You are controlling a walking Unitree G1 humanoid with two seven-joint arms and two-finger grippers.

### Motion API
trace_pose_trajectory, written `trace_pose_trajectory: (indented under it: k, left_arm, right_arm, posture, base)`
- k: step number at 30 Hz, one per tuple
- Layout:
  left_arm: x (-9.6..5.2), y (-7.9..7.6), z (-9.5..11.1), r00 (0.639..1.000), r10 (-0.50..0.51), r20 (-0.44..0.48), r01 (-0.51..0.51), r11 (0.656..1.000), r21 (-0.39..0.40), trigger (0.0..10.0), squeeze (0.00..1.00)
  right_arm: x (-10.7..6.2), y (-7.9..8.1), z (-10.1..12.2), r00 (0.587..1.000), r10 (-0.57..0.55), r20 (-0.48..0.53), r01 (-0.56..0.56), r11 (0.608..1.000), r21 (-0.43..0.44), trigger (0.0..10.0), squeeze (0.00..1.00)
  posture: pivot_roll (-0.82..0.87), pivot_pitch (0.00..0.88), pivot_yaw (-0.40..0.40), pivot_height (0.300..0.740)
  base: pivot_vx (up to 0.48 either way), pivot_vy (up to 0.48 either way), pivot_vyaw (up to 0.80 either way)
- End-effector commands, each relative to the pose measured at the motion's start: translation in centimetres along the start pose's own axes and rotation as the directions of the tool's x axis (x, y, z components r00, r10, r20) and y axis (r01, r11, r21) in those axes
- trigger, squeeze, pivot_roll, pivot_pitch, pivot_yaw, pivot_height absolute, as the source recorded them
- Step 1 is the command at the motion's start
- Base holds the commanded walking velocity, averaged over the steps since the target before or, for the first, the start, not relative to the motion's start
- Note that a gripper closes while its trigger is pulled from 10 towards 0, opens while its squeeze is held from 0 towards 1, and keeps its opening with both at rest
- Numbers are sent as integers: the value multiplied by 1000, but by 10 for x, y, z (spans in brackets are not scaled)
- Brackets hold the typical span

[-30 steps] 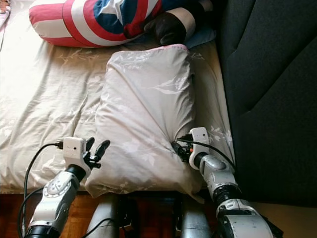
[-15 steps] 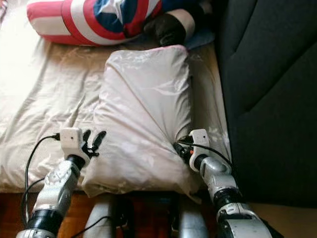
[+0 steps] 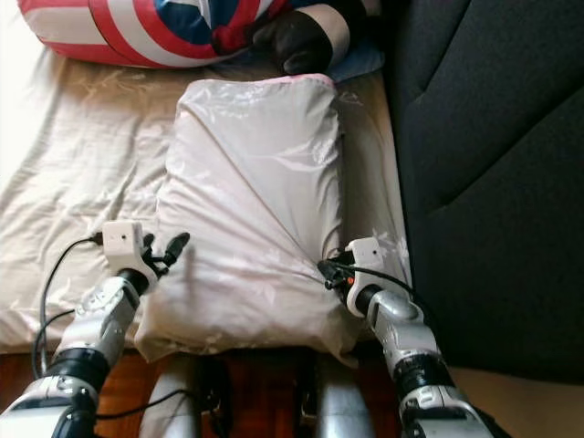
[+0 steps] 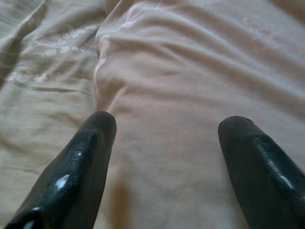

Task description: Clean up the room

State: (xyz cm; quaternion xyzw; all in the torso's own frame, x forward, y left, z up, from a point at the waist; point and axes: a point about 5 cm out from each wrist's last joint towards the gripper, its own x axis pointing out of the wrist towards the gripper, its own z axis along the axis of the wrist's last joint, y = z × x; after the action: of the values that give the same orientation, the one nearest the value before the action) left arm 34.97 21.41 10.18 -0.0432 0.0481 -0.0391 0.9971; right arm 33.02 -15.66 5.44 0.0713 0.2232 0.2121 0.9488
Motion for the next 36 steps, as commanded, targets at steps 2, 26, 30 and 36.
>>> trace_pose_trajectory:
  k: [2,26,30,36]
  left_arm:
    - [-5,8,-11,999,44,-23,-44,999,-8,10000,1000]
    - [-22,16,-41,986,-15,-164,17,1000,14,10000,0]
    - [-25,22,-49,973,17,-229,-7,999,44,10000,0]
    - [-32,19,-64,961,-11,-277,-15,996,-92,10000,0]
  right_arm:
    - [-12,-1,-52,981,-2,-194,16,997,73,0,0]
    - [-21,3,-53,979,9,-205,7,997,77,0,0]
    - [-22,4,-54,978,11,-209,6,997,78,0,0]
    - [-23,7,-52,978,20,-209,-4,997,80,0,0]
  posture:
    - [-89,436,-113,651]
    - [-92,439,-130,651]
    - [-97,444,-136,651]
    - [-111,443,-144,651]
  base:
    - [0,0,0]
    - [0,0,0]
    - [0,0,0]
    - [0,0,0]
